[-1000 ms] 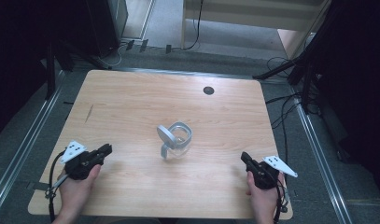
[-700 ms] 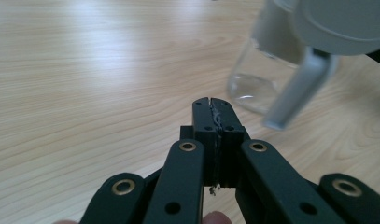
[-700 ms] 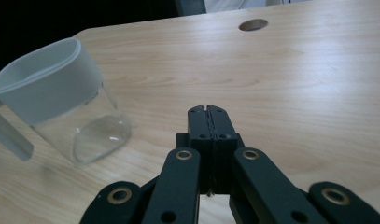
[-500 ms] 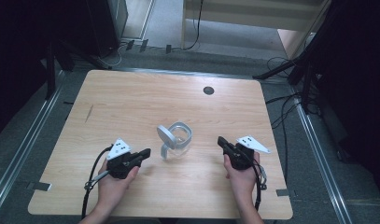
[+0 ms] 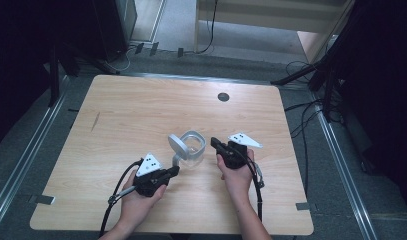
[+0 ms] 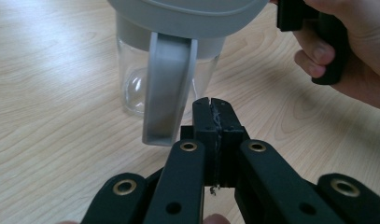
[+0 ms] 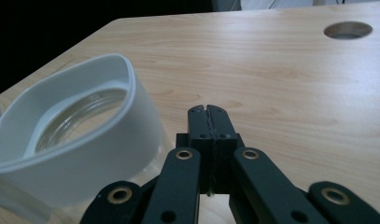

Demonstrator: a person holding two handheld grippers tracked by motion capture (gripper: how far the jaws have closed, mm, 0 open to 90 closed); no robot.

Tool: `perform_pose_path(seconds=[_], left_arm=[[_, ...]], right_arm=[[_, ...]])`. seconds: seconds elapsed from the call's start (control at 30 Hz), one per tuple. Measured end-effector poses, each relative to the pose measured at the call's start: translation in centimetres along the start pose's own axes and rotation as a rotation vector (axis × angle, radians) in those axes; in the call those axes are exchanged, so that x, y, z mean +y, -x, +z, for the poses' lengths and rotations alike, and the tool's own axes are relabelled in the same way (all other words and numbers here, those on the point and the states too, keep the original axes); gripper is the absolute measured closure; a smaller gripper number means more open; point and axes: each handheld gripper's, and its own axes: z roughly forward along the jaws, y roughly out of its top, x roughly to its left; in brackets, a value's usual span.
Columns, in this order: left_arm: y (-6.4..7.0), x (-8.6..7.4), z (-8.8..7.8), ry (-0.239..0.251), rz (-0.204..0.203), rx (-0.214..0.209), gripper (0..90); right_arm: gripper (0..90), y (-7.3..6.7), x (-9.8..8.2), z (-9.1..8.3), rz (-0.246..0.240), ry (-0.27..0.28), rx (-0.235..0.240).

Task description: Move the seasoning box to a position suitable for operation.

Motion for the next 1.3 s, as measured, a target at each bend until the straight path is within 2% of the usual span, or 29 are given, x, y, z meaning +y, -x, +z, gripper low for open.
perform_pose_path(seconds=[0.07, 0.23, 0.37, 0.57, 0.73, 0.9, 0.97, 1.1, 1.17, 1.3], left_arm=[[0.1, 0.0, 0.4, -0.005, 0.001, -0.003, 90.0], [-0.3, 0.1, 0.9, -0.02, 0.013, -0.002, 90.0], [-0.9, 0.1, 1.0, -0.023, 0.004, 0.006, 90.0], [-1.9, 0.2, 0.4, -0.007, -0.014, 0.027, 90.0], [-3.3, 0.3, -0.5, 0.007, -0.04, 0.063, 90.0], [-4.5, 0.3, -1.1, 0.022, -0.064, 0.086, 90.0], [-5.3, 0.4, -1.4, 0.029, -0.078, 0.1, 89.9], [-6.1, 0.6, -1.8, 0.041, -0.093, 0.116, 89.4], [-6.6, 0.6, -1.8, 0.039, -0.098, 0.115, 88.7], [-7.1, 0.7, -1.7, 0.042, -0.108, 0.111, 88.3]], right_arm=[[90.0, -0.2, 0.4, 0.4, -0.02, 0.006, 0.011], [90.0, -0.5, 0.9, 0.9, -0.012, 0.007, 0.047], [90.0, -0.9, 0.8, 0.9, -0.028, 0.002, 0.063], [90.0, -1.5, 0.3, 0.5, -0.026, 0.001, 0.071], [90.0, -2.4, -0.3, 0.2, -0.037, 0.001, 0.084], [90.0, -3.1, -0.8, -0.2, -0.024, 0.01, 0.116], [90.0, -3.3, -0.6, 0.2, -0.028, 0.011, 0.1], [90.0, -2.7, 0.7, 2.0, -0.008, 0.019, 0.06], [90.0, -2.2, 1.5, 2.9, 0.0, 0.018, 0.061], [90.0, -2.0, 2.5, 3.9, -0.018, 0.006, 0.08]])
